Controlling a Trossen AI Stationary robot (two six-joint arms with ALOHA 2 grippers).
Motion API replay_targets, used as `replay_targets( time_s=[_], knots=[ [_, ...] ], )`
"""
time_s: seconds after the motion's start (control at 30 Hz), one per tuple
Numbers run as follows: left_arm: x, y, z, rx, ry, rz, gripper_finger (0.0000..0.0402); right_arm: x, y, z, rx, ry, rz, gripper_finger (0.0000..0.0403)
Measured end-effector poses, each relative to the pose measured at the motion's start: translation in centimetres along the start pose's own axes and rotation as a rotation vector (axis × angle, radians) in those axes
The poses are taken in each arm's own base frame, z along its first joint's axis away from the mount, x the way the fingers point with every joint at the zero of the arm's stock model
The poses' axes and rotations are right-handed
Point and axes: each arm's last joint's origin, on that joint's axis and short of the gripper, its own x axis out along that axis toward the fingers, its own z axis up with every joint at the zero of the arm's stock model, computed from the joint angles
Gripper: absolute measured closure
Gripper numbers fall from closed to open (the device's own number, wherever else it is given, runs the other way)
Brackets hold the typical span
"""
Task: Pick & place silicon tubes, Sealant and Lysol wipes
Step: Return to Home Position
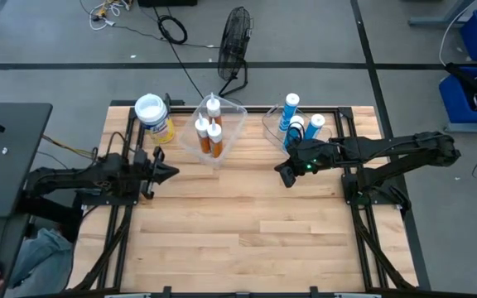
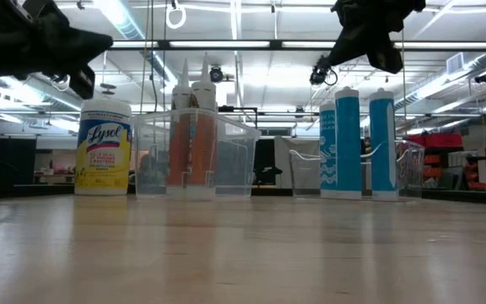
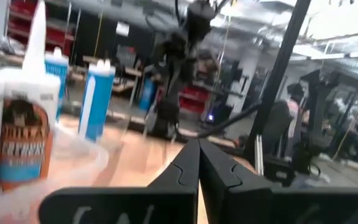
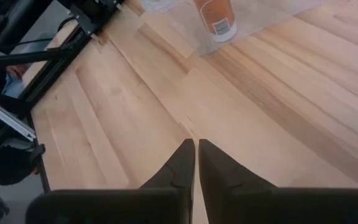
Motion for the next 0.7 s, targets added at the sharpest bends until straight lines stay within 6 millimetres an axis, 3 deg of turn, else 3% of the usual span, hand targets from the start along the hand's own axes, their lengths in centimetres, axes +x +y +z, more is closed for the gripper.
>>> replay_targets(
  time_s=[0.3, 0.7],
  knots=[
    [-0.7, 0.7, -1.6, 0.003, 0.141, 0.147, 0.0396, 0.0, -0.3, -0.3, -0.031, 0.034, -0.035, 0.0378],
    [-0.9, 0.8, -1.6, 0.020, 0.132, 0.167, 0.0395, -0.1, -0.3, -0.3, -0.070, 0.033, -0.032, 0.0378]
  ],
)
